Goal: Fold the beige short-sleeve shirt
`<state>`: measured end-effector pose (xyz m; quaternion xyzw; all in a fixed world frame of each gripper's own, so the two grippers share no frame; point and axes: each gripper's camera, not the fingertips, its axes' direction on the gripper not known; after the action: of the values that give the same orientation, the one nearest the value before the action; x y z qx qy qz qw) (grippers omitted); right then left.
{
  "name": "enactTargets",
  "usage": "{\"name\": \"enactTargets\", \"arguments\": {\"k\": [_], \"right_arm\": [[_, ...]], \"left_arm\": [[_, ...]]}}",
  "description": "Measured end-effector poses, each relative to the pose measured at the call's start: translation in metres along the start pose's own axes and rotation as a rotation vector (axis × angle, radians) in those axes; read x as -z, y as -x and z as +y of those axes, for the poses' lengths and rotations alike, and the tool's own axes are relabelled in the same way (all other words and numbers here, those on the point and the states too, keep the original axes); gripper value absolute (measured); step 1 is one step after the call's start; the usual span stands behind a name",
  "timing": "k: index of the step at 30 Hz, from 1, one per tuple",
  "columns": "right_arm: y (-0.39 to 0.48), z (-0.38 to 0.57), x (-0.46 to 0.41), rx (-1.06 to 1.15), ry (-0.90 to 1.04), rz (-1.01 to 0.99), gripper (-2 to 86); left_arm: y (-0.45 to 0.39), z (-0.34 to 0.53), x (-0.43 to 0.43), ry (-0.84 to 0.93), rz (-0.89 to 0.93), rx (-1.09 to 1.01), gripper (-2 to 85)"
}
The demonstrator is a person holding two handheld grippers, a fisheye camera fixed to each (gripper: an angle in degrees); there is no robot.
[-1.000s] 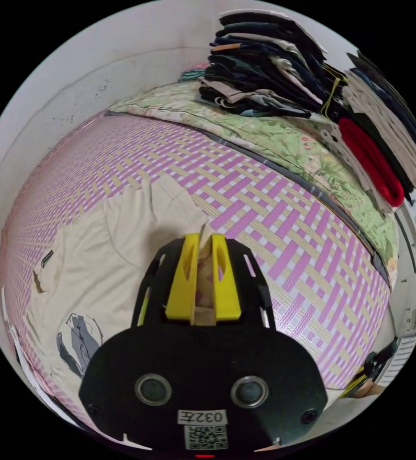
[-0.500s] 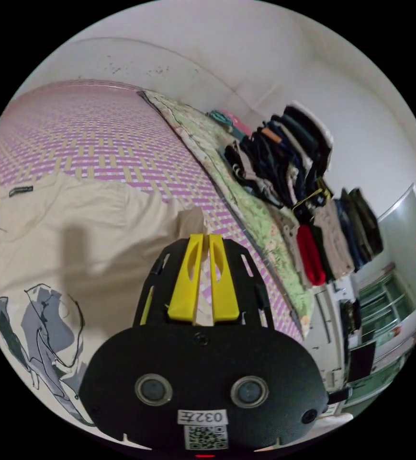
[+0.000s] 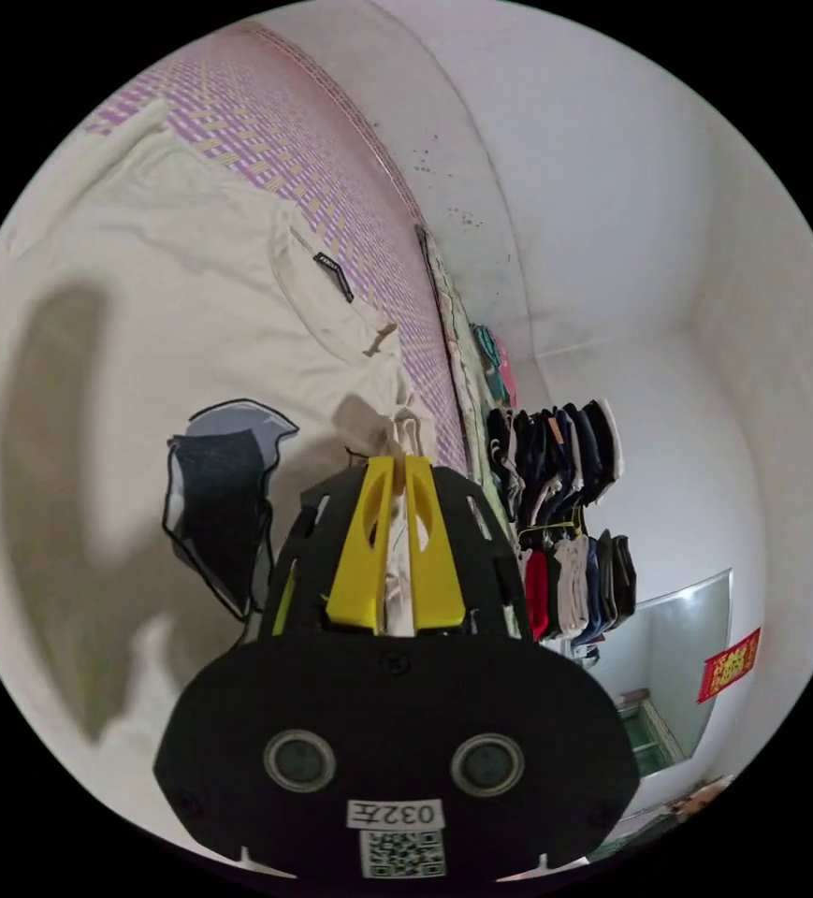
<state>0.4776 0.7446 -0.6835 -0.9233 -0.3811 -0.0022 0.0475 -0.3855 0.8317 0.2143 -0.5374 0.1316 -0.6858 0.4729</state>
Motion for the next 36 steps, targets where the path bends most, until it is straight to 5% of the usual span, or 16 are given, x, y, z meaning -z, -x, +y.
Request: {"name": "enactTargets", "arguments": {"k": [8, 16, 22, 26, 30, 36], "right_arm": [[-0.027, -0.004, 0.024, -0.018, -0.047, -0.016, -0.6], [-0.07, -0.001, 0.002, -0.106, 0.054, -0.13, 7.9], [-0.13, 0.066, 0.05, -0.383, -0.112, -0.23, 8.0], [-0.173, 0.099, 0.05, -0.523, -0.286, -0.425, 10.3], [-0.188, 0.093, 0.031, -0.493, -0.301, -0.518, 9.6], [-0.167, 0.1, 0.049, -0.434, -0.255, -0.486, 0.4]], "left_arm": [[-0.02, -0.013, 0.011, -0.081, 0.123, -0.078, -1.6], [0.016, -0.021, -0.002, 0.044, -0.066, 0.023, 2.7], [-0.047, 0.03, 0.031, 0.07, -0.229, -0.267, 2.2], [-0.099, 0.136, -0.006, 0.37, -0.188, -0.525, 1.4], [-0.124, 0.234, -0.057, 0.566, -0.22, -0.723, 0.6], [-0.116, 0.269, -0.091, 0.541, -0.437, -0.781, -0.9]]}}
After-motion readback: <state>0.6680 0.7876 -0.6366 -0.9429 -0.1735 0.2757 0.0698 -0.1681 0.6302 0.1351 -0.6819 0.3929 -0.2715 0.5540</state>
